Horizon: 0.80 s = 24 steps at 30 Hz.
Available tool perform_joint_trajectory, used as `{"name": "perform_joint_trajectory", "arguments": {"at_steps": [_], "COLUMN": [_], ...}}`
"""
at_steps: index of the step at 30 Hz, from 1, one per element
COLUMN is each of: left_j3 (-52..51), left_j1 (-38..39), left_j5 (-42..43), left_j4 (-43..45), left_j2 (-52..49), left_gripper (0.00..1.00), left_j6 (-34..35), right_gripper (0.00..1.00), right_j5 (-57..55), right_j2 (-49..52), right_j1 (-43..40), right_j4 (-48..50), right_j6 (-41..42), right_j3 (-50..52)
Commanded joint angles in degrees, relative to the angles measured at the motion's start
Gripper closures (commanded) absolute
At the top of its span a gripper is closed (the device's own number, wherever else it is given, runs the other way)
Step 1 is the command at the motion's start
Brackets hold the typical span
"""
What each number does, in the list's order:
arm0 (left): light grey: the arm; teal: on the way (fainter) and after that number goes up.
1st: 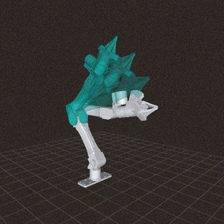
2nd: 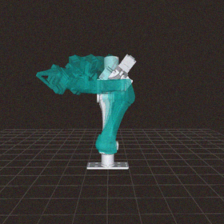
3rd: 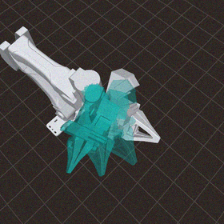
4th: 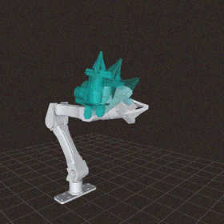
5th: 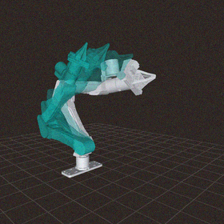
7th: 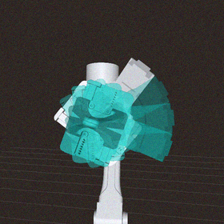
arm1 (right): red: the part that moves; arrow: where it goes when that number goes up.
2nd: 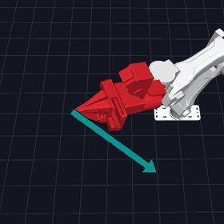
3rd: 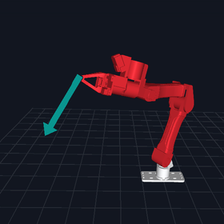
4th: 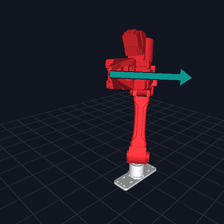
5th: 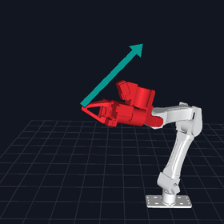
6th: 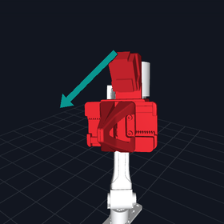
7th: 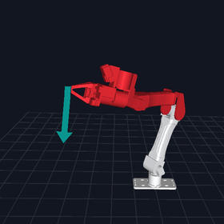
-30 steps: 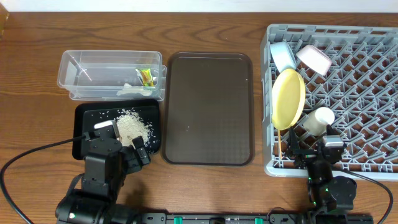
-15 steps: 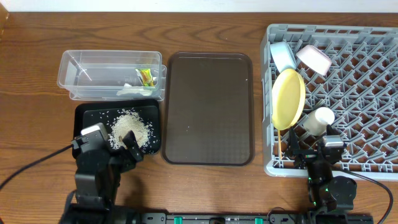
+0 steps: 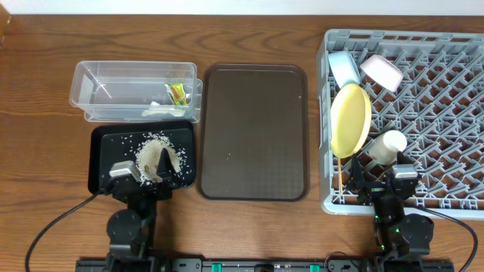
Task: Sort waste into correct bins and load items into the dishwasher rack
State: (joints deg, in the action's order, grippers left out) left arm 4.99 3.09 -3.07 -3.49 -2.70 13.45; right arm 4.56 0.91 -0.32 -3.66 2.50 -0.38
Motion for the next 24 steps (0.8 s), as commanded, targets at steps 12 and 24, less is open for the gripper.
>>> {"name": "perform_joint_trajectory", "arguments": {"at_steps": [12, 24], "left_j3": [-4.8, -4.8], "left_j1": [-0.3, -0.3], "left_j5": [2.8, 2.8], "left_j4": [-0.7, -0.7], "left_j2": [2.6, 2.5], "left_gripper": [0.04, 0.04], "left_j6": [-5.3, -5.3], "right_gripper": [0.01, 0.01], "right_j5": [0.7, 0.7], "right_j2": [-0.1, -0.1], "right_j1": [-0.5, -0.5], "right_j4": [-0.2, -0.2], "right_j6": [-0.6, -0.7], "right_j3": [0.1, 0.1]}}
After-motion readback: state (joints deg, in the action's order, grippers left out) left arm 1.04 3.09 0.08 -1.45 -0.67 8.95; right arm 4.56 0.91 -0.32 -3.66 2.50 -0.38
